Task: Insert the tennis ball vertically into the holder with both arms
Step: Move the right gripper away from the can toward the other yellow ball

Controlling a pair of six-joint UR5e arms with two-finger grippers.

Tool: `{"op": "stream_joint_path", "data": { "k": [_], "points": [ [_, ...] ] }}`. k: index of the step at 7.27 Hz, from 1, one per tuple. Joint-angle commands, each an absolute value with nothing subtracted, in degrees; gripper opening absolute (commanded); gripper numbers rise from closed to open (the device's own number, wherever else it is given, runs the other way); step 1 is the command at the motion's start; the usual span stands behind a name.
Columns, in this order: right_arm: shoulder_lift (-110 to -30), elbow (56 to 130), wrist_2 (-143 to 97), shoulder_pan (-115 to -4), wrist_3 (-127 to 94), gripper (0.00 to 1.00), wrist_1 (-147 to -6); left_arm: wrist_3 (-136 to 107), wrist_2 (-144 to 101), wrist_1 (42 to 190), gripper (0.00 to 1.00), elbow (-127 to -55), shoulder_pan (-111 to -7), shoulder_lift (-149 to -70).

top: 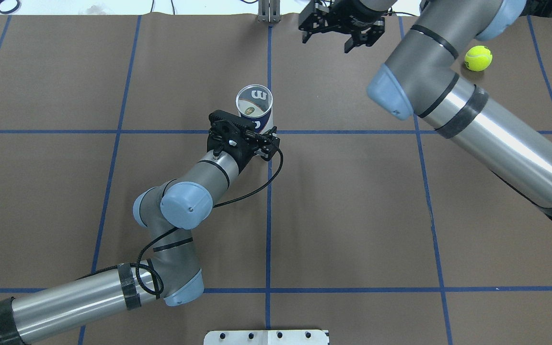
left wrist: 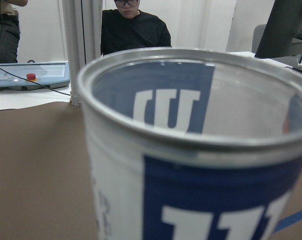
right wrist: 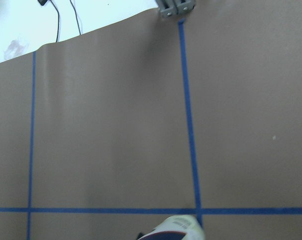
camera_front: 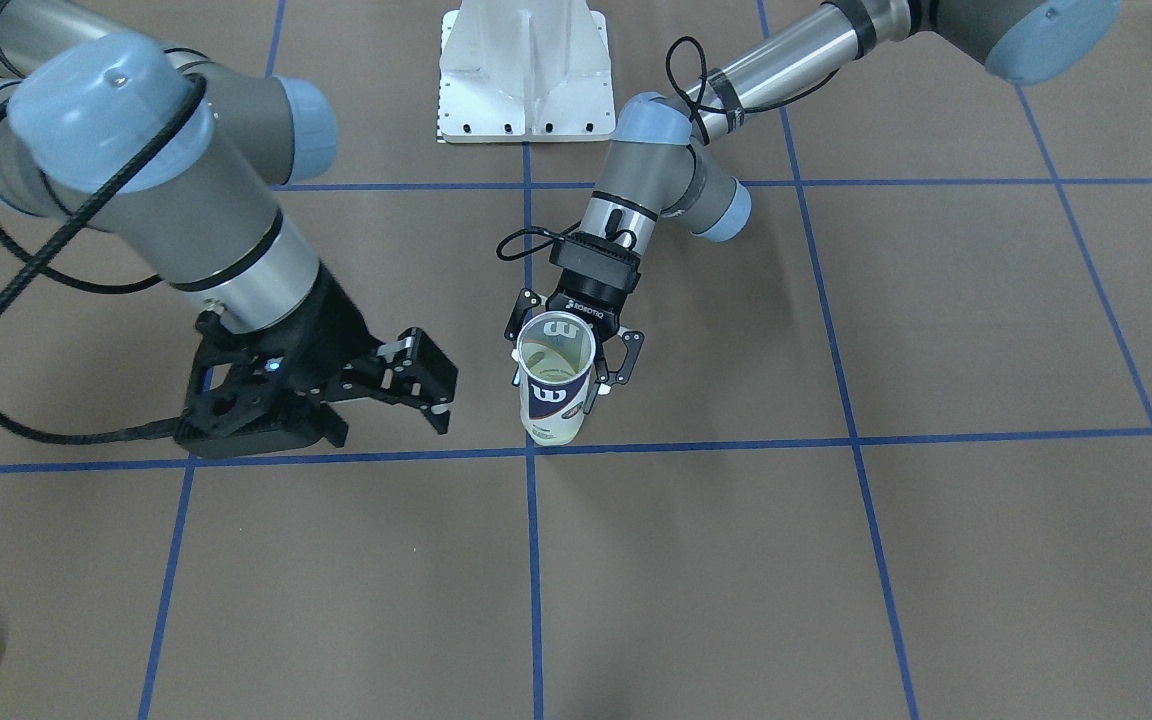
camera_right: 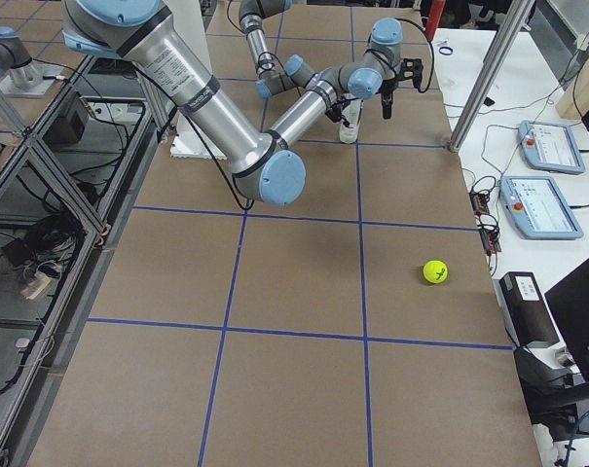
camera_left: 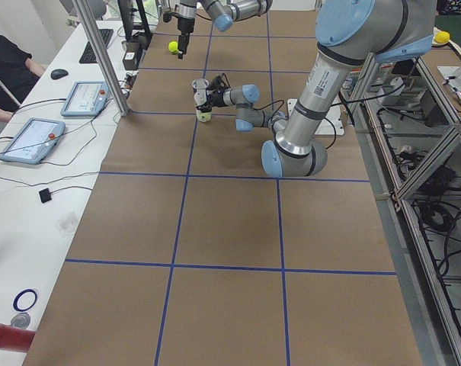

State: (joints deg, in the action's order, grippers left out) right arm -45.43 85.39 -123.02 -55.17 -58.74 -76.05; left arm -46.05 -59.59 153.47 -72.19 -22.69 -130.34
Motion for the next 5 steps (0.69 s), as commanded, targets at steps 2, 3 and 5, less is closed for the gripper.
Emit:
{"op": "stream_joint_path", "data": {
  "k": [2,3,5],
  "points": [
    [-56.0,81.8,-123.1,-64.5,-33.9,0.99,-75.9,-46.0,-59.6,153.5,0.92,-72.3,-22.8,-130.3],
    [-56.6,78.7,-123.2,-66.3,-27.7,0.99,-75.5,-46.1,-59.6,153.5,0.95,-72.3,-22.8,-130.3],
    [-56.9,73.1,-122.4,-68.5,-20.8,0.99,-75.2,-44.6,-59.6,153.5,0.99,-72.3,-22.8,-130.3]
  ]
}}
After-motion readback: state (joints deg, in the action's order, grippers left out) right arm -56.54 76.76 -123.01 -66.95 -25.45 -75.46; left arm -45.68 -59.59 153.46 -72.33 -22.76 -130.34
